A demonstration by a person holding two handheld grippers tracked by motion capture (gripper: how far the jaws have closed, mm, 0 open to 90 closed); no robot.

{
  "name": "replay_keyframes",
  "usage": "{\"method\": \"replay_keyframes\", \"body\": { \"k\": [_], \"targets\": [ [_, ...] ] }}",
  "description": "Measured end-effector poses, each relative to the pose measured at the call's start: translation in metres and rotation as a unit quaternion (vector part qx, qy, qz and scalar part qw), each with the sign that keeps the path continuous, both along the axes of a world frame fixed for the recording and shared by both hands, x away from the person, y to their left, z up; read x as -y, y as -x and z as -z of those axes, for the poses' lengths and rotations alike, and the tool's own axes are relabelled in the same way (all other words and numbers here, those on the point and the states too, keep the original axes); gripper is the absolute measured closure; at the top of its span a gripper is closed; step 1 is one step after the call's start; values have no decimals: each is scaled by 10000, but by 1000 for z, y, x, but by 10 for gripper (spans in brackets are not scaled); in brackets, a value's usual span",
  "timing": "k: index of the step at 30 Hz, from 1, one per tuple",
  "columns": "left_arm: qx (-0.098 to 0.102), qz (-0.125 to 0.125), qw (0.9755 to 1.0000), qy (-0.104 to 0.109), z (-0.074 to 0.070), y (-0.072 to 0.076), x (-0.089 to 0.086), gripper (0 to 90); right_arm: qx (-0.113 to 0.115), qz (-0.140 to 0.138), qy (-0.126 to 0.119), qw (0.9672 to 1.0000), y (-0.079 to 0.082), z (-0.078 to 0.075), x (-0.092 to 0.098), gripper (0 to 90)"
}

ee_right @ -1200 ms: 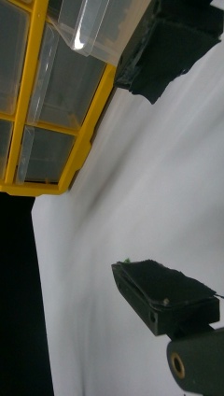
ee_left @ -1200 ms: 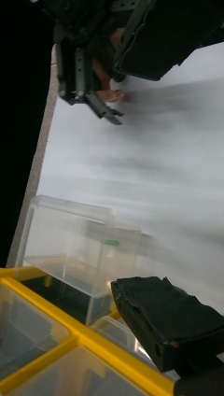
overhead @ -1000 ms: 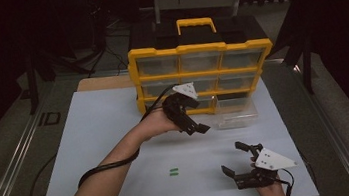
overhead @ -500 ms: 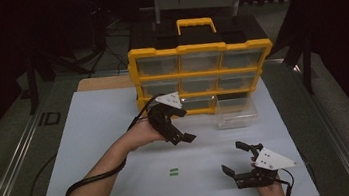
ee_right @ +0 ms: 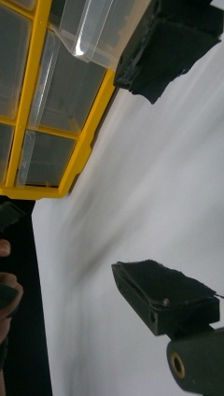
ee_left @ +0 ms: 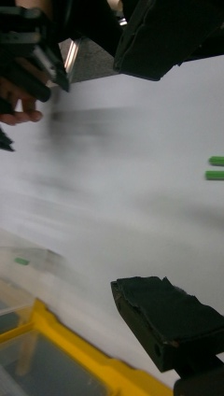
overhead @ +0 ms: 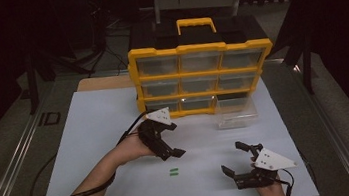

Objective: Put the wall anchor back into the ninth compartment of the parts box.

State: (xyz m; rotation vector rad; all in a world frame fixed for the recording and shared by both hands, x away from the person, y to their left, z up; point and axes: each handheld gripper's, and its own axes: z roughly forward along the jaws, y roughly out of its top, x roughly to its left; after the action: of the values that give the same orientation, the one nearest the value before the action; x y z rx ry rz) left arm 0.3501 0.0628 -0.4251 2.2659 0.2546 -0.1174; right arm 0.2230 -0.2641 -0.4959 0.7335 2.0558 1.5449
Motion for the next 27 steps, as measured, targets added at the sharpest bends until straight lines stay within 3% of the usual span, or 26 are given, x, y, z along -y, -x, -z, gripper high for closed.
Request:
{"method": "replay_keyframes", "body": {
  "k": [10,16,27],
  "targets": [
    [-167,-33,9999,-16,27,10,-7,9,-10,-13,21,10000,0,1,0,97],
    [-134,-87,9998,-129,42,15,-9,34,-8,-23,27,10000,0,0,0,96],
    [-172,-3,9995,-271,67,22,-14,226,-18,-34,50,10000,0,1,-1,97]
  ]
}}
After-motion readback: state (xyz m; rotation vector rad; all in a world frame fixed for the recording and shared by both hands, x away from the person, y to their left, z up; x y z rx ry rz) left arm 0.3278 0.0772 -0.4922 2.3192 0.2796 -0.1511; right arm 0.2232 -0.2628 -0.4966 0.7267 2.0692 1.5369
